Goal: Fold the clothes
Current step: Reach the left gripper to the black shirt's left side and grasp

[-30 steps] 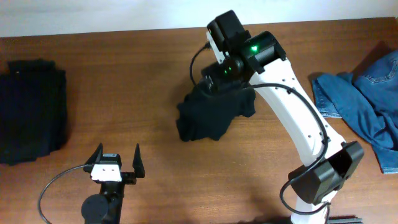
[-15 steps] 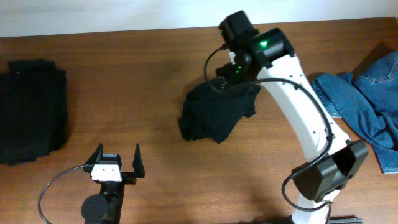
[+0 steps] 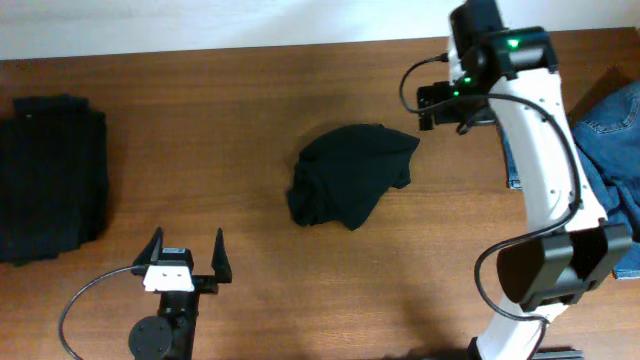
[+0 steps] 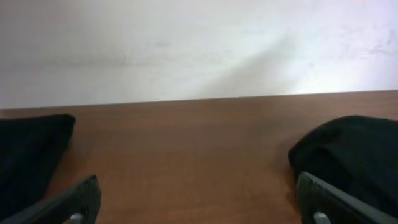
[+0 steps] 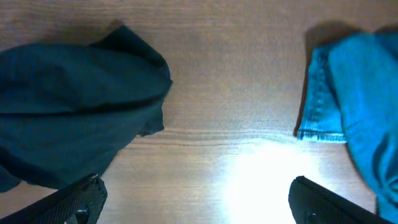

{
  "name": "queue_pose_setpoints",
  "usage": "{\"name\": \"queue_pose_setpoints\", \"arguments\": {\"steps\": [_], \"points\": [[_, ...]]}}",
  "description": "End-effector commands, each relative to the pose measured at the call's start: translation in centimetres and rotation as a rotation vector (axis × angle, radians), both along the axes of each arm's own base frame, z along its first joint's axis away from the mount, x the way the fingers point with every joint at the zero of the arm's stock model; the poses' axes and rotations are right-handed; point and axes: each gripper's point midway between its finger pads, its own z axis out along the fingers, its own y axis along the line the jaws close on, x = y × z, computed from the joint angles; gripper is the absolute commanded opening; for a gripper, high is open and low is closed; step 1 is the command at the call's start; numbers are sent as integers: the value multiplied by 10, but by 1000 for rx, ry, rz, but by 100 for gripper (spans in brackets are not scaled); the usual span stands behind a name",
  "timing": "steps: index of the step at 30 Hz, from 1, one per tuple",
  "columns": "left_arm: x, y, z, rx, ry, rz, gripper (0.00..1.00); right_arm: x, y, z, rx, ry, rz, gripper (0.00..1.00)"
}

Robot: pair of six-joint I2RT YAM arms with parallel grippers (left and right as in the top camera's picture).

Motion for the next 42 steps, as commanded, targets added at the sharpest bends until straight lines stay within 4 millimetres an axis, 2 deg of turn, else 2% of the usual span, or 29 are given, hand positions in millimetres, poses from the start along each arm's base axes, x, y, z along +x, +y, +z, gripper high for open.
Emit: {"name": "queue_pose_setpoints", "arguments": {"steps": [1, 4, 7, 10, 12, 17, 20, 23, 27, 30, 36, 39, 40, 41, 42], "points": [[-1, -13, 6, 3, -28, -79, 99, -10, 1, -8, 54, 43, -11, 98], [-9, -43, 21, -15, -82, -256, 99, -15, -9, -20, 49, 82, -35, 99], [-12, -48, 25, -168, -53, -290, 99, -17, -17, -30, 50, 100, -57, 99], [-19, -56, 36, -178, -24, -344, 99, -14, -21, -37, 60, 95, -69, 99], [-24, -58, 52, -174, -13, -354, 99, -13, -21, -38, 61, 94, -69, 99], [-31, -59, 111, -130, 32, -355, 99, -10, -21, -37, 61, 79, -68, 99], [-24, -65, 138, -117, 151, -391, 99, -6, -21, -37, 61, 63, -59, 99], [-9, -76, 150, -127, 339, -451, 99, -1, -21, -36, 51, 45, -15, 99], [21, -84, 146, -169, 570, -464, 99, 4, -25, -35, 43, 27, -18, 99], [52, -91, 143, -178, 636, -477, 99, 5, -35, -34, 48, 21, -41, 99], [112, -98, 110, -197, 685, -492, 99, 5, -52, -33, 137, 10, -72, 99], [128, -120, 85, -291, 770, -542, 99, 6, -62, -33, 176, 2, -89, 99], [128, -137, 75, -314, 806, -598, 90, 5, -66, -33, 175, 1, -99, 99], [126, -153, 66, -317, 836, -649, 70, 5, -70, -33, 175, 0, -109, 99], [125, -165, 56, -306, 864, -669, 64, 6, -72, -34, 175, -2, -113, 98]]}}
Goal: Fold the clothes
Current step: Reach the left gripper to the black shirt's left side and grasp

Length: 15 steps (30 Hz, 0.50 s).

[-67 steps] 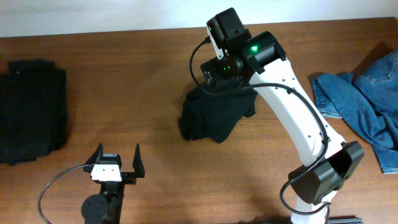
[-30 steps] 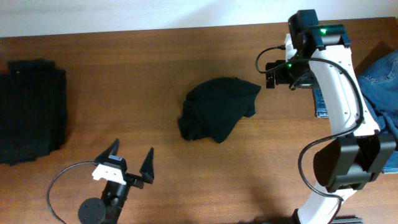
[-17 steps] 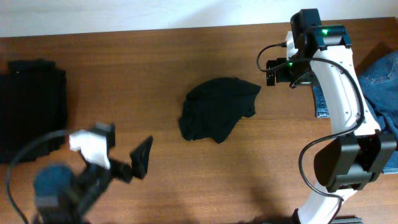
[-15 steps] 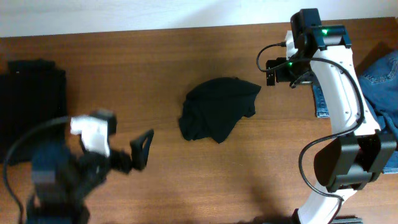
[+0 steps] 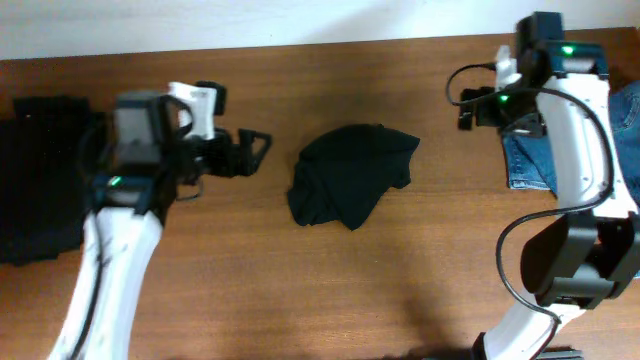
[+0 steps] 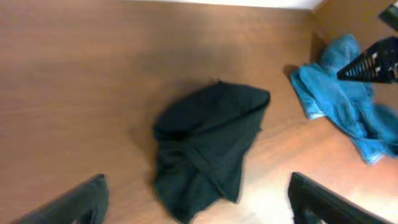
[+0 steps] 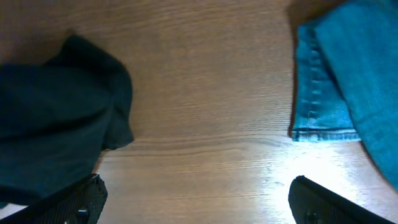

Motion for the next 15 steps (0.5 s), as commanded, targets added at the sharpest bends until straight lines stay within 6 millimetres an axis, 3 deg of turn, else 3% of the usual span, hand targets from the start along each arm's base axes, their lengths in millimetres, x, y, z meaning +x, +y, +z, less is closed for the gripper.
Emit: {"name": "queue_pose_setpoints", "arguments": {"steps": [1, 5, 10, 12, 15], "points": [[-9, -56, -24, -48, 95, -141, 62, 2, -1, 2, 33, -20, 5, 99], [-14, -90, -74, 155, 158, -74, 59, 8, -1, 1, 23, -39, 36, 99], [-26, -121, -93, 381, 69, 59, 59, 13, -3, 2, 19, -57, 35, 99], [-33, -133, -95, 404, 52, 104, 80, 13, -3, 2, 19, -57, 34, 99], [-45, -149, -106, 431, 48, 120, 99, 13, -3, 1, 19, -56, 34, 99]]}}
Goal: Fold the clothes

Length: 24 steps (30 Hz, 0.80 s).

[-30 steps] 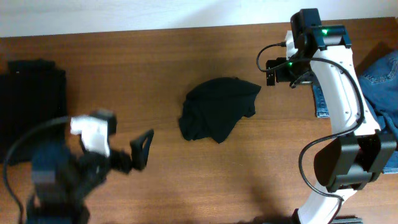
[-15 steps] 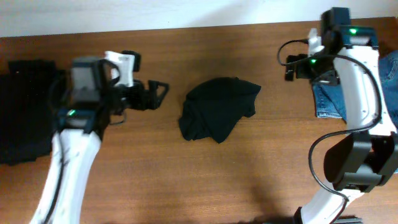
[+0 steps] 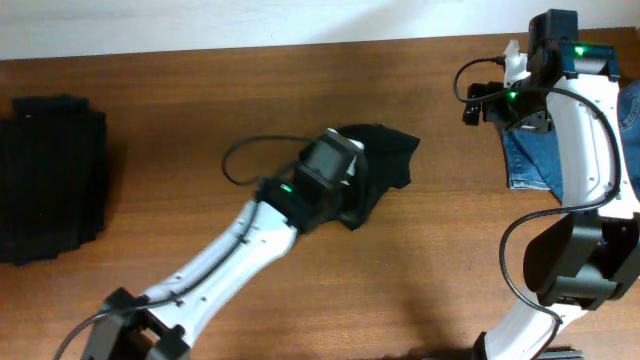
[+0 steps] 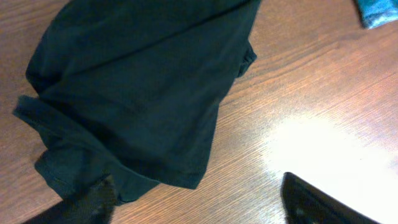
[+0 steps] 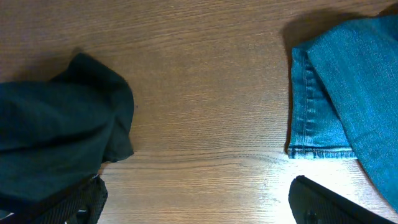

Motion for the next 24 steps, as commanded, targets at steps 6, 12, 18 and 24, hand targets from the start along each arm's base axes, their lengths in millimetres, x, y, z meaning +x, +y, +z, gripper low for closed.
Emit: {"name": "queue_pose_setpoints", "arguments": {"steps": [6, 12, 18, 24], "points": [[15, 10, -39, 124, -38, 279, 99, 4, 3, -14, 14, 26, 17, 99], [15, 8, -70, 118, 33, 356, 89, 4, 3, -22, 19, 47, 17, 99], [10, -9, -92, 68, 109, 342, 70, 5, 3, -22, 18, 46, 17, 99], [6, -9, -111, 75, 157, 372, 65, 5, 3, -22, 18, 43, 17, 98]]}}
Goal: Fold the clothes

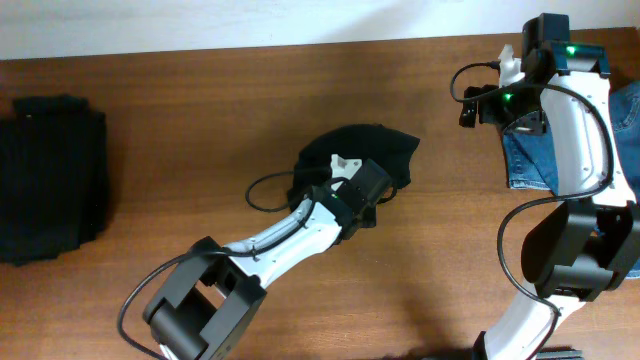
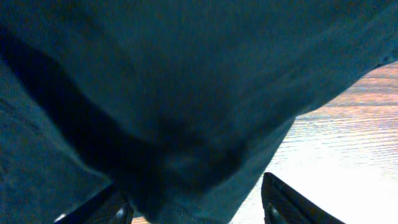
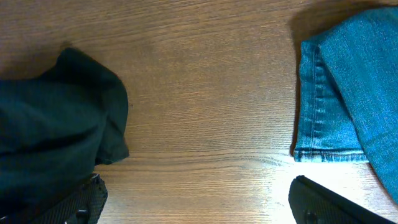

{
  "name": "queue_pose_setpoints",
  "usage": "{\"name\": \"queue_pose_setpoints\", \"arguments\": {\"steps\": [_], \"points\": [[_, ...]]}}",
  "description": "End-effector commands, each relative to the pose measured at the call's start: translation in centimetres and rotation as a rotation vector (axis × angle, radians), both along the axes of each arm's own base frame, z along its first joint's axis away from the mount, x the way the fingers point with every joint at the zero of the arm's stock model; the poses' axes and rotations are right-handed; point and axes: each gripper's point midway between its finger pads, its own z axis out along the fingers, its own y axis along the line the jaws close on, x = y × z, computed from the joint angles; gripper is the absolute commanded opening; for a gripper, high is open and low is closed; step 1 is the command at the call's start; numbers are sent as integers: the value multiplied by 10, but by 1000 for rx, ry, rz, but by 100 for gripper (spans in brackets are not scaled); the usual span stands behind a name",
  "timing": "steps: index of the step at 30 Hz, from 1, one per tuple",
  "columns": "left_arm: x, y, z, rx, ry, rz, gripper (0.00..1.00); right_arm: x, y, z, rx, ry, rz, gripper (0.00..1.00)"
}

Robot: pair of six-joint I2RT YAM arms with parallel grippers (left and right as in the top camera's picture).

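A crumpled black garment (image 1: 345,160) lies at the table's middle. My left gripper (image 1: 364,192) is down on its near right edge. In the left wrist view the dark cloth (image 2: 186,93) fills the frame, and the left gripper (image 2: 199,211) is open with a fold of it between the spread fingers (image 2: 283,202). My right gripper (image 1: 478,104) hovers open over bare wood between the black garment (image 3: 53,118) and the blue jeans (image 3: 348,87). Nothing lies between its fingertips (image 3: 323,199).
A folded black stack (image 1: 50,180) sits at the left edge. Blue jeans (image 1: 525,160) lie heaped at the right edge, under the right arm. The wooden table (image 1: 200,110) ends at a white wall behind.
My left gripper was a little above the black garment's near right part; now it is low on the cloth, which fills its view. The right gripper has hardly shifted. The garment keeps its shape.
First the left arm rested open at the table's front, the right gripper open by the garment's far right corner. Then the left gripper was raised left of the garment and the right nearer the jeans. The left then stood over the garment and now sits on it.
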Motion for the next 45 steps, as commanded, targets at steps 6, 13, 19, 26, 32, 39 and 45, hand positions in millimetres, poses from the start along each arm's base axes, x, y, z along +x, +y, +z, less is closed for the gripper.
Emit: {"name": "queue_pose_setpoints", "arguments": {"steps": [6, 13, 19, 26, 32, 39, 45], "points": [[-7, -8, -25, -28, 83, 21, 63, 2, 3, -3, 8, 1, 15, 99], [-7, -7, -25, -27, 84, 24, 26, 2, 4, -3, 12, 1, 16, 99], [2, -9, -5, -42, 41, 3, 1, 0, 5, -3, 20, 6, 18, 99], [42, 20, 97, 59, -210, -40, 1, -1, 7, -3, 27, 13, 19, 89], [61, 57, 182, 32, -369, -10, 1, -3, 15, 3, 72, 2, 30, 88], [84, 132, 223, 10, -437, 165, 1, -13, 22, 7, 109, 26, 36, 88], [100, 177, 224, 35, -437, 252, 1, -27, 58, 13, 251, 42, 194, 88]]}}
